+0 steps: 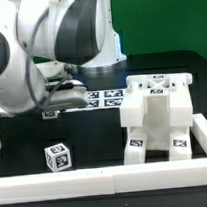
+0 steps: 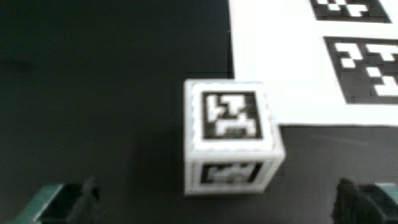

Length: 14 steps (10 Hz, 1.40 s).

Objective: Assemble chair

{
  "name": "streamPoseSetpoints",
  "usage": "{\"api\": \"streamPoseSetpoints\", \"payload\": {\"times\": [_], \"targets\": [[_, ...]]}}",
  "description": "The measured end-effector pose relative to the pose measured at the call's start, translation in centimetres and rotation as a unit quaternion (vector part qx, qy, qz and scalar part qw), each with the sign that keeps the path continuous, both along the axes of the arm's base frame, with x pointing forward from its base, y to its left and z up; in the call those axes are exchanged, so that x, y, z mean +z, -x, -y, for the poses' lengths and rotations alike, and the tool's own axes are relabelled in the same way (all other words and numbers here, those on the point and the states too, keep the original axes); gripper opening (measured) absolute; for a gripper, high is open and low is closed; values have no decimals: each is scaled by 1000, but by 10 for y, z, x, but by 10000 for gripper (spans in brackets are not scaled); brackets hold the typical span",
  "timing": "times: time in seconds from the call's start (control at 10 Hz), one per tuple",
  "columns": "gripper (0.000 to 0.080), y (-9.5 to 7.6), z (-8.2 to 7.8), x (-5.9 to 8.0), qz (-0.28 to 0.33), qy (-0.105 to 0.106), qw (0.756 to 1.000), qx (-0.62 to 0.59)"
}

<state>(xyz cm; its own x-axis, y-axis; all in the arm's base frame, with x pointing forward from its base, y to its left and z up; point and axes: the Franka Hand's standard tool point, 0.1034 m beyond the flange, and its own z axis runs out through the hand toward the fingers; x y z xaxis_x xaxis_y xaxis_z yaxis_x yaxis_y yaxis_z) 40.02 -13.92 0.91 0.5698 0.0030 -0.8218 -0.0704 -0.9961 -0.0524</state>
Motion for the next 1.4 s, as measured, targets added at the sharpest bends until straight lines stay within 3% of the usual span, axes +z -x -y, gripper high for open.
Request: {"api": "streamPoseSetpoints", "payload": {"times": [0.3,0.4,0.5,0.7,0.8,1.0,1.2,1.3,1.4], "targets": [[649,19,-13,-9,-1,6,1000,8],[513,17,-11,-8,0,6,1000,6],[513,17,-11,-8,1,6,1000,5],[276,17,-11,-8,1,6,1000,5],[276,14,-12,-5,2,5,1000,7],[276,-8,-22,20,31,-1,999,16],[276,-25,-37,66,71,-21,997,20],[276,-32,-39,85,124,-29,992,25],[278,-26,-39,89,160,-27,986,28]]}}
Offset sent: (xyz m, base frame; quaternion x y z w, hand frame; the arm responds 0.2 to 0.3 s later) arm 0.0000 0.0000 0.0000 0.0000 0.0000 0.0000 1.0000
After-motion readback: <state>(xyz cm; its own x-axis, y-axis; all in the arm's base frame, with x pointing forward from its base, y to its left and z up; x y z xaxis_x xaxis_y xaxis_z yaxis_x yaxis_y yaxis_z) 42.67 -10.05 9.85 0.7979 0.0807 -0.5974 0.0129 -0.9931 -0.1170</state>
